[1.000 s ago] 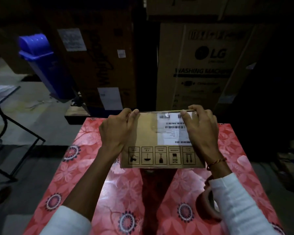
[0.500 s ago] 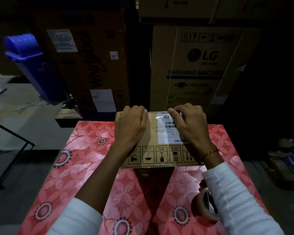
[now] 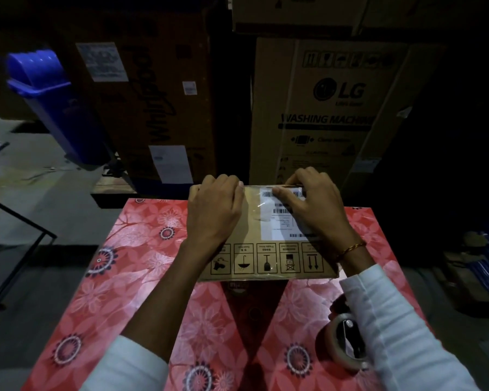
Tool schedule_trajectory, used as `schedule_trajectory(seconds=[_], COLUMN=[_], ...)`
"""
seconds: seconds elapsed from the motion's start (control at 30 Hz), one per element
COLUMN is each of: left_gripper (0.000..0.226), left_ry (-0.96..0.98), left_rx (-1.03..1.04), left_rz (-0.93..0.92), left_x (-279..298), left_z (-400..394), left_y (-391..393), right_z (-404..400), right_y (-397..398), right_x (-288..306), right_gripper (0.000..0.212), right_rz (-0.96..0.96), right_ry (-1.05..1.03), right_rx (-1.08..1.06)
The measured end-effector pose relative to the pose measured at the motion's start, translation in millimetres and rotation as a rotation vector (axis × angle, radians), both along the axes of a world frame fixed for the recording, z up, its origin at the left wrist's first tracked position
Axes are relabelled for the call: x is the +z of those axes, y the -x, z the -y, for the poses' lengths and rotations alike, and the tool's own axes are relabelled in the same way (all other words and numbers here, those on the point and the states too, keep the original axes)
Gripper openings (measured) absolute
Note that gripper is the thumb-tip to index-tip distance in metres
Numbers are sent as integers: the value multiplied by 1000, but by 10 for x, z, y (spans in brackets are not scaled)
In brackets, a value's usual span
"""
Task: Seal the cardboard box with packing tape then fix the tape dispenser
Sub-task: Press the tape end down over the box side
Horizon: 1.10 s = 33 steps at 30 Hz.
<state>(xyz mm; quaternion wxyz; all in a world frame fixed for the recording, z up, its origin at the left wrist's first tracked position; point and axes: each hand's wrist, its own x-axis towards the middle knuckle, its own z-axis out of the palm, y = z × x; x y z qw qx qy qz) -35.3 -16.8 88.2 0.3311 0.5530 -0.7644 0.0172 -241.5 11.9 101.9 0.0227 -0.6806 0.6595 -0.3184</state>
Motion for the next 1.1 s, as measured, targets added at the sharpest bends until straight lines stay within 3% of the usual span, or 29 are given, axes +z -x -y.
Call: schedule_trajectory(seconds=[0.13, 0.33, 0.47, 0.7, 0.9, 1.1], left_gripper=[29, 32, 31, 33, 31, 31], left_ry=[-7, -14, -13, -10, -7, -6], left_rx=[6, 3, 0, -5, -1, 12], left_rz=[3, -1, 3, -1, -2, 17], left_x=[2, 13, 17, 17, 12, 15], left_z=[-17, -49, -58, -74, -108, -164], left_y=[-1, -1, 4, 2, -5, -5], right_z=[2, -29, -76, -84, -43, -68], right_y=[14, -150, -164, -108, -235, -374], right_x=[16, 44, 30, 62, 13, 4], right_gripper=[38, 43, 36, 50, 34, 42], right_rz=[0, -155, -191, -202, -210, -238], right_ry=[-41, 32, 58, -12, 57, 99], right_rx=[15, -72, -7, 108, 10, -96])
